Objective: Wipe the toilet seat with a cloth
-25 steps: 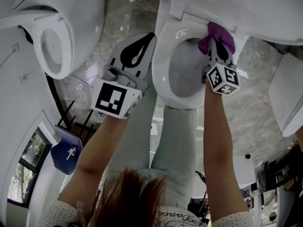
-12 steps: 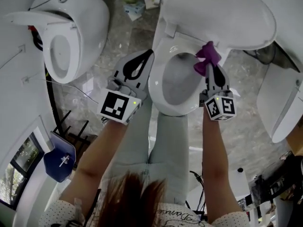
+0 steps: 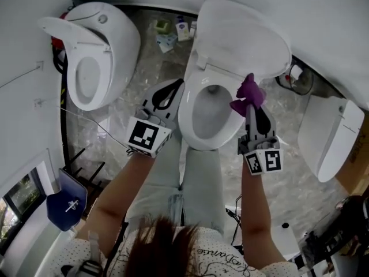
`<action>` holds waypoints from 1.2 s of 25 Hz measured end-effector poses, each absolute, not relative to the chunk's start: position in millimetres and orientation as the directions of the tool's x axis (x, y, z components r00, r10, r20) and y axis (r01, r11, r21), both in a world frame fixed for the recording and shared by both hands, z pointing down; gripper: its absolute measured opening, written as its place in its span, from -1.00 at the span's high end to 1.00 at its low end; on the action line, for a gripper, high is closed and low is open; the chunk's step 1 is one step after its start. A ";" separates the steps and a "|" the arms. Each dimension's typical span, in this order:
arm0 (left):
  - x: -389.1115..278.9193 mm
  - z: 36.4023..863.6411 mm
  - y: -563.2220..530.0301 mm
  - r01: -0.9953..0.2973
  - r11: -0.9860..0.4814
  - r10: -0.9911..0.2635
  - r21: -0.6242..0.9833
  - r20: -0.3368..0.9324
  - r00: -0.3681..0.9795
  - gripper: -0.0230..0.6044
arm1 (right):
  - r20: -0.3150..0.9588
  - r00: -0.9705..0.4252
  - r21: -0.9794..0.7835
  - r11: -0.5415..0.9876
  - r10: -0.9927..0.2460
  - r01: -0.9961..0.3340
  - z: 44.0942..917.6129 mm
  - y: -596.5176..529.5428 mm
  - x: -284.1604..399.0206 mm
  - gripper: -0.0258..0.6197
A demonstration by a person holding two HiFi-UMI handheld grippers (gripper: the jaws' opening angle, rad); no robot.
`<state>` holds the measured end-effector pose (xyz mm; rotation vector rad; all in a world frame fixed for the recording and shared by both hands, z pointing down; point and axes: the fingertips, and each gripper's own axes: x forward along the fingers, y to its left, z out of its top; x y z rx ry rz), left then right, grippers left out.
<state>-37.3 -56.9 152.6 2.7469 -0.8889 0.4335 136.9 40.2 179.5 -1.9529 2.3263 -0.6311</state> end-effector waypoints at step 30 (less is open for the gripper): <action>-18.7 -69.0 9.1 -0.604 -0.794 -0.592 0.077 0.133 0.795 0.92 | -0.040 -0.159 -0.050 0.161 -0.986 -0.986 -108.1 92.0 153.4 0.77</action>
